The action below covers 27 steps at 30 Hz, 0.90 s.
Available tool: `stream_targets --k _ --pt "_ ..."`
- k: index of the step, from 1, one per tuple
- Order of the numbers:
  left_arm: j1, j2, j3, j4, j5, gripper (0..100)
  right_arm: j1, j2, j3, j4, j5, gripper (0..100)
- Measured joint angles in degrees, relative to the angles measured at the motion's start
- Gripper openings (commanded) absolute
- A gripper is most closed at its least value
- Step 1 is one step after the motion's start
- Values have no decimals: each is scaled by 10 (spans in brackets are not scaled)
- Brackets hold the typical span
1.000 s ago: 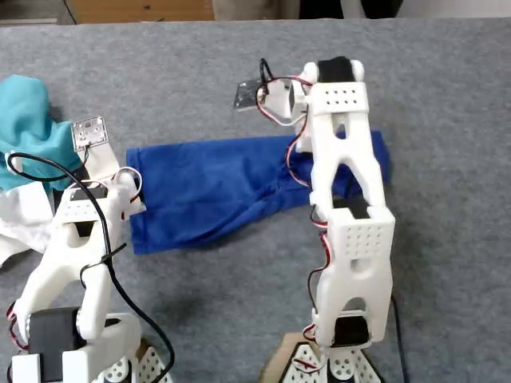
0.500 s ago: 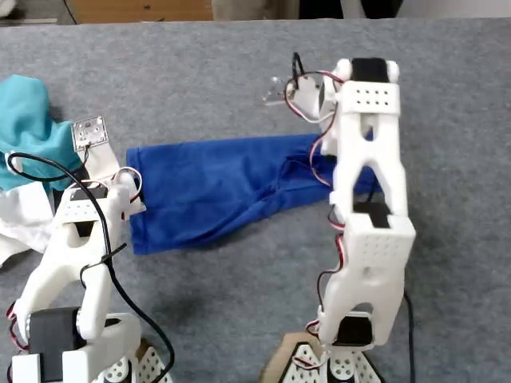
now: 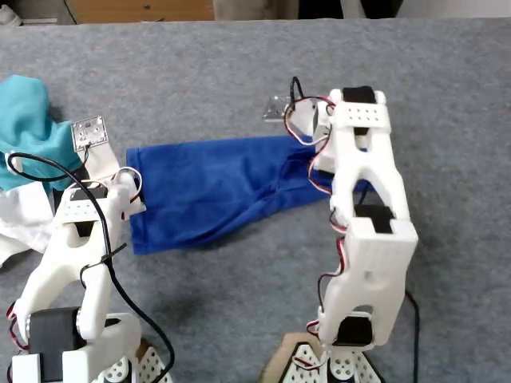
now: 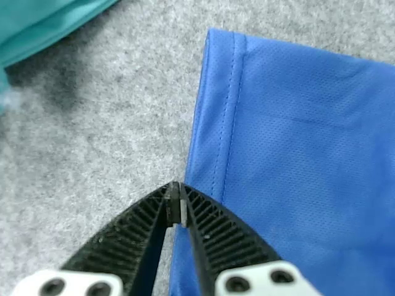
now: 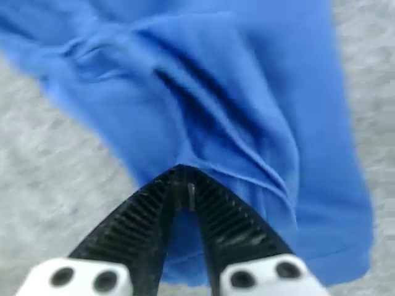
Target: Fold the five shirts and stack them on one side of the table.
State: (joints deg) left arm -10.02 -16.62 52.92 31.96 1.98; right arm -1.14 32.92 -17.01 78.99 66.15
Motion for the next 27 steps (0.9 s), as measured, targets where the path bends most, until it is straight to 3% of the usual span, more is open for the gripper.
stream_targets --k 15,23,27 --pt "0 0 0 0 0 19 -9 165 -267 -4 -20 5" --pt "0 0 0 0 0 19 -33 166 -357 138 -44 5" --pt "0 0 0 0 0 19 -62 166 -381 158 -69 5"
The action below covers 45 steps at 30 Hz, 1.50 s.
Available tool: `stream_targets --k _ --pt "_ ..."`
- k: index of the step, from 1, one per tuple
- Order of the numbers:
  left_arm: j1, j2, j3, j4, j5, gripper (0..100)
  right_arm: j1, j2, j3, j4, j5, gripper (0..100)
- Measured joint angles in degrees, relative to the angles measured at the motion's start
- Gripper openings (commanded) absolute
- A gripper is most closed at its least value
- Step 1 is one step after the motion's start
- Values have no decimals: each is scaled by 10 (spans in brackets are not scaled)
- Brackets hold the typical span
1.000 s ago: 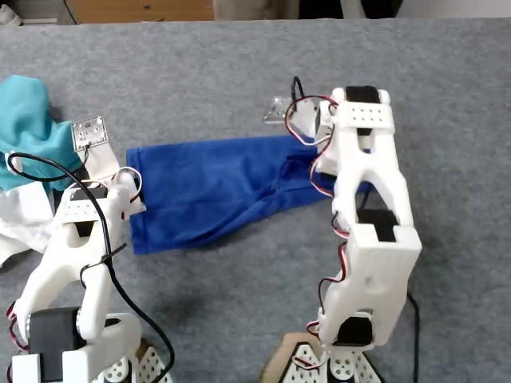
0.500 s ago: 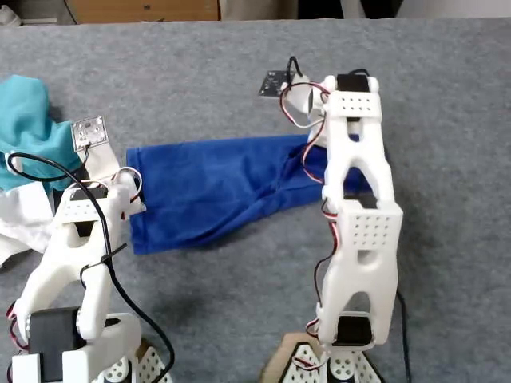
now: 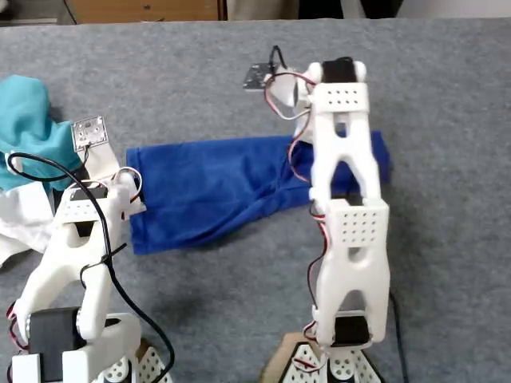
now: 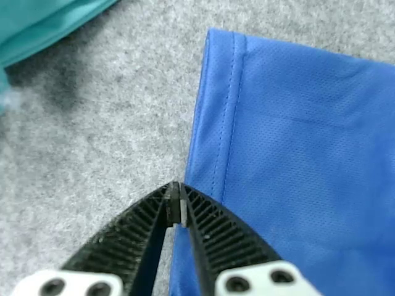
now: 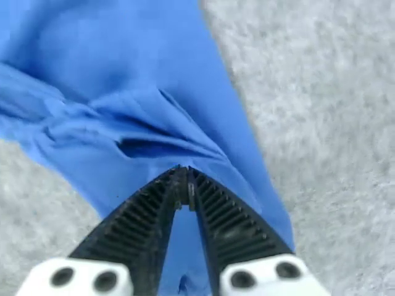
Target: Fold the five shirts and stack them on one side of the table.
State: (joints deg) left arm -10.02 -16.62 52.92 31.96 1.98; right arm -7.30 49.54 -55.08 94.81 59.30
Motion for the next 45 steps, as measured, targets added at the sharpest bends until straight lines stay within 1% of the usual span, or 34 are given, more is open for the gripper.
stream_targets --k 4,7,11,14,18,21,23,26,33,36,41,45 --pt "0 0 0 0 0 19 -17 40 -4 -21 -32 5" --pt "0 0 0 0 0 19 -20 81 -7 -65 -66 5" --pt "0 0 0 0 0 19 -21 90 -56 -88 -121 5" --pt "0 0 0 0 0 19 -21 89 -135 -43 -135 5" --pt "0 0 0 0 0 19 -21 86 -253 50 -140 5" --pt "0 0 0 0 0 19 -16 70 -265 63 -141 4" --pt "0 0 0 0 0 19 -5 59 -238 64 -141 4" --pt "0 0 0 0 0 19 4 37 -159 64 -146 4" --pt "0 0 0 0 0 19 5 -92 42 64 -149 4" --pt "0 0 0 0 0 19 4 -122 117 57 -149 4" --pt "0 0 0 0 0 19 -12 -122 221 -33 -166 4" --pt "0 0 0 0 0 19 -21 -90 239 -110 -190 4"
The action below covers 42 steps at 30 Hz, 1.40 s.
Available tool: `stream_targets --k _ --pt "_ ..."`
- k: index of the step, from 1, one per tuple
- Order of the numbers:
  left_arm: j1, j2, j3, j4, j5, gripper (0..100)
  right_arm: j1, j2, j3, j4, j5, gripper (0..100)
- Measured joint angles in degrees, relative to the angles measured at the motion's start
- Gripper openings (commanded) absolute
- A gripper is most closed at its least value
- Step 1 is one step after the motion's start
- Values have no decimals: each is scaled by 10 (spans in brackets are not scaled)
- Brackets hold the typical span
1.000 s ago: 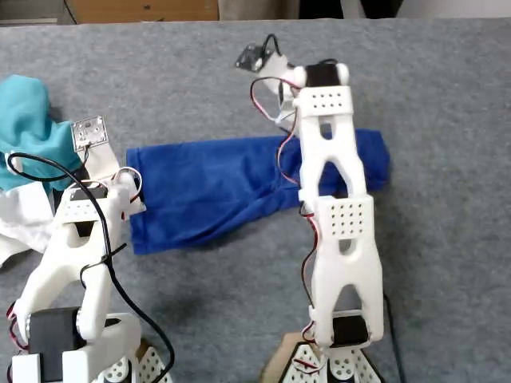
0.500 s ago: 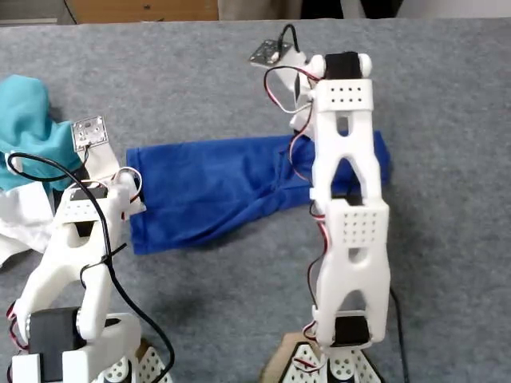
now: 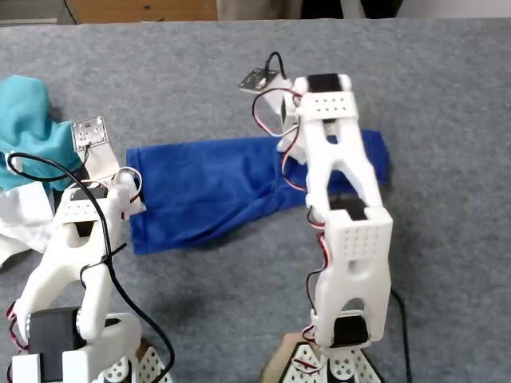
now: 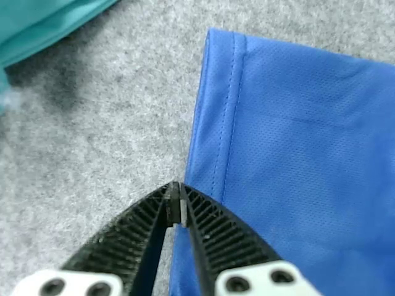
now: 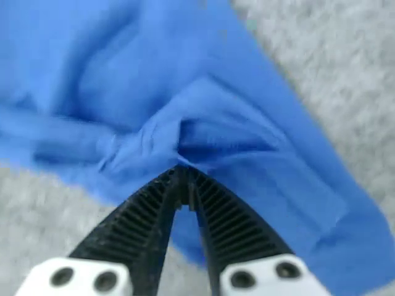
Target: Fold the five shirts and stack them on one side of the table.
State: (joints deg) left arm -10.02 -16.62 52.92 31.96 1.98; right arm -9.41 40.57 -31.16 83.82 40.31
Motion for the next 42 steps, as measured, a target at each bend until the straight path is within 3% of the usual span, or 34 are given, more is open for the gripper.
stream_targets --k 9,20,28,33,42 --pt "0 0 0 0 0 19 -5 42 -37 -53 -22 5" --pt "0 0 0 0 0 19 46 -21 -144 157 38 5" --pt "0 0 0 0 0 19 108 -31 -70 164 49 5" --pt "0 0 0 0 0 19 135 -31 14 77 49 5" --pt "0 0 0 0 0 19 166 -25 99 -184 49 5"
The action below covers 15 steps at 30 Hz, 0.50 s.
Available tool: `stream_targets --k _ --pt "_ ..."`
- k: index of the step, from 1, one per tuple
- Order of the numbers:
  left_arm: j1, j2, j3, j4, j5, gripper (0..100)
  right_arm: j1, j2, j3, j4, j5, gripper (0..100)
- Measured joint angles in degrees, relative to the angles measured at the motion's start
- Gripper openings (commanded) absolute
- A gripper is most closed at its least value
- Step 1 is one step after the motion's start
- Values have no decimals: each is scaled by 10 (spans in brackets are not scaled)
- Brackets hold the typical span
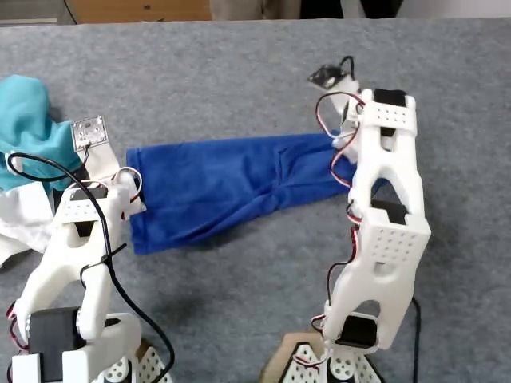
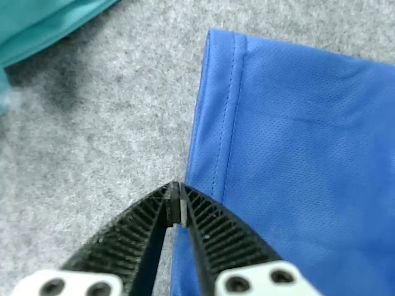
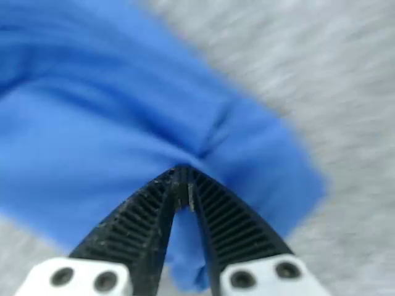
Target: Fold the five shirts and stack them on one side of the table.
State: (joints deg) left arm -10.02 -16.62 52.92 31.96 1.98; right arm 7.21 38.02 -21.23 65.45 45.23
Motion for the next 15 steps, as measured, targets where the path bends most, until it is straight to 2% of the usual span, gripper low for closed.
stream_targets --k 4,10,15 --pt "0 0 0 0 0 19 4 2 -6 -13 0 5" --pt "0 0 0 0 0 19 4 -15 -71 125 2 5" --pt "0 0 0 0 0 19 1 -83 -84 228 39 5"
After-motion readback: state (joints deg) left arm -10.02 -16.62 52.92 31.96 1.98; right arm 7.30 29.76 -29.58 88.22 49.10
